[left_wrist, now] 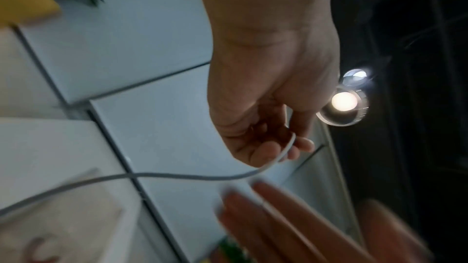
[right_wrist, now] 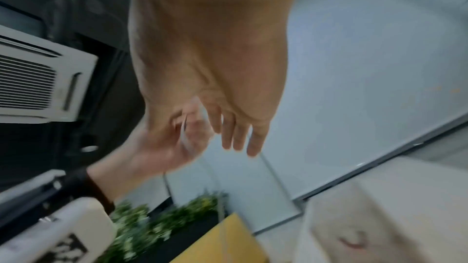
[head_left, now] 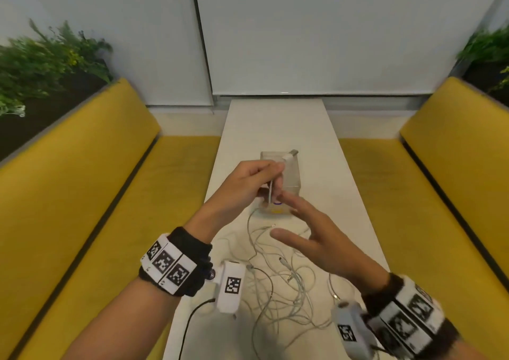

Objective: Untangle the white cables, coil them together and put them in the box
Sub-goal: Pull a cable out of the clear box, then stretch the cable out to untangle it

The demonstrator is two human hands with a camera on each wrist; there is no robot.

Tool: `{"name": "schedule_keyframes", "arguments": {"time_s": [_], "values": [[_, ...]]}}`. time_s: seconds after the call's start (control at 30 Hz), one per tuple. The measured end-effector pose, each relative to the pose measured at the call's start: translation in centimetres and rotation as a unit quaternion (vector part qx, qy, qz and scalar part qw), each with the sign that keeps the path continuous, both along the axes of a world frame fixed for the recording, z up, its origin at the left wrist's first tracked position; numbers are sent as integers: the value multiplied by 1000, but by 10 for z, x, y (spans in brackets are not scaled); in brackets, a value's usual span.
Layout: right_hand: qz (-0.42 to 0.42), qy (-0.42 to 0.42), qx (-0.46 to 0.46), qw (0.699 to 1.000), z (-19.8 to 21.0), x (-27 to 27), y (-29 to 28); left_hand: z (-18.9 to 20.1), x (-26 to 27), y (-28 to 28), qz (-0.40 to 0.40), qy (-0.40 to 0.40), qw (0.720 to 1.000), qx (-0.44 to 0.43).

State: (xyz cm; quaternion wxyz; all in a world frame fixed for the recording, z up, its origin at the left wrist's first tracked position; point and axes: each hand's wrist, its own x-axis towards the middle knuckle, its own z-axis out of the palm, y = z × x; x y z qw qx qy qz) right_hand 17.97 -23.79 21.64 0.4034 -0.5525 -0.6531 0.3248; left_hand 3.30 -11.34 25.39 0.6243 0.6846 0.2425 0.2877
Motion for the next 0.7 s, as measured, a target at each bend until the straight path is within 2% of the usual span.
{"name": "schedule_keyframes", "arguments": {"time_s": [0.13,0.27,0.33,0.4,0.47,0.5,0.57,0.63,0.67,0.7], "values": [[8,134,29,990,20,-14,40,32,-7,-18,28,-89,995,20],[61,85,-5,995,7,1,40,55,-27,-24,97,-193,976,4],[58,71,-24,996,-7,11,38,73,-42,-22,152,-260,953,18],[43,67,-48,996,-20,22,35,95,-63,-16,214,-336,916,52],[37,66,-67,995,-28,30,32,112,-80,-11,255,-364,888,114],[37,61,-64,995,-29,32,32,114,-82,-9,264,-339,889,157],[39,33,-45,998,-26,31,36,102,-70,-9,254,-199,908,268],[41,38,-21,998,-15,24,42,72,-43,-13,150,16,925,348],[42,48,-4,998,-6,20,44,52,-32,-14,86,115,921,362],[43,58,8,997,3,17,46,32,-22,-14,46,178,914,363]]}}
